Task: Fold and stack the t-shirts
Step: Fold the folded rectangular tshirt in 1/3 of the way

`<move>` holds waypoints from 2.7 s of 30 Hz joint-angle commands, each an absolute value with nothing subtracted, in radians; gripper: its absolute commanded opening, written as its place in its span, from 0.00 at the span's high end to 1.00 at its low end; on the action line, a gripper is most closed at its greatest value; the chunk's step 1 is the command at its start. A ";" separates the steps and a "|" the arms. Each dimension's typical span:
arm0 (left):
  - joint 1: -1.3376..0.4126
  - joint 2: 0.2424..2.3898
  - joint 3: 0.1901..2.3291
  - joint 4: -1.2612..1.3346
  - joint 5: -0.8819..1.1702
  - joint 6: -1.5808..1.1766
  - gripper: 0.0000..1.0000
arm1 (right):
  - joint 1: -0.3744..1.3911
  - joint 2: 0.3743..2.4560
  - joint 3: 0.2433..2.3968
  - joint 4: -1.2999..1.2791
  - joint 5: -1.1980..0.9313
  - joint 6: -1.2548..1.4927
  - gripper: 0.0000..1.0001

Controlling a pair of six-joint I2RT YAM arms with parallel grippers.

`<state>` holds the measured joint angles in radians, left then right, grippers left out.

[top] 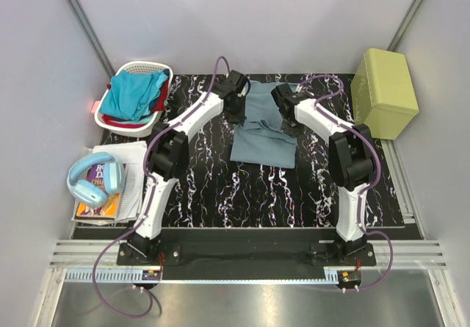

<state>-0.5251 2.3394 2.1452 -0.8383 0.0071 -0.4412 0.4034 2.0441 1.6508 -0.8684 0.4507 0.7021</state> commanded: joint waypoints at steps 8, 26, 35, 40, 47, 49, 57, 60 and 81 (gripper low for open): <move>-0.514 2.203 2.178 -0.839 -0.120 -0.459 0.09 | 0.391 1.948 1.689 -0.841 0.476 0.652 0.42; -0.689 1.982 1.591 -0.592 -0.058 -0.598 0.01 | 0.520 1.807 1.281 -0.726 0.379 0.739 0.77; -0.689 2.005 1.618 -0.541 -0.029 -0.574 0.48 | 0.520 1.839 1.403 -0.729 0.380 0.709 0.94; -0.686 2.045 1.621 -0.541 -0.006 -0.574 0.54 | 0.519 1.902 1.495 -0.730 0.396 0.669 0.92; -0.660 2.123 1.638 -0.549 0.070 -0.578 0.62 | 0.511 2.025 1.603 -0.738 0.376 0.661 0.92; -0.652 2.138 1.638 -0.554 0.078 -0.580 0.63 | 0.508 2.057 1.618 -0.738 0.374 0.655 0.93; -0.635 2.155 1.615 -0.566 0.083 -0.580 0.63 | 0.485 2.143 1.718 -0.738 0.382 0.643 0.93; -0.635 2.158 1.614 -0.565 0.086 -0.577 0.63 | 0.472 2.183 1.778 -0.744 0.383 0.632 0.92; -0.638 2.082 1.531 -0.568 0.028 -0.555 0.45 | 0.373 2.366 2.238 -0.847 0.402 0.555 0.70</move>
<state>-0.6426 2.1284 1.5852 -0.5388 0.0978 -0.5774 0.3698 2.4401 2.1914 -0.8364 0.3794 0.5732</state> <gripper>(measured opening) 0.463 0.237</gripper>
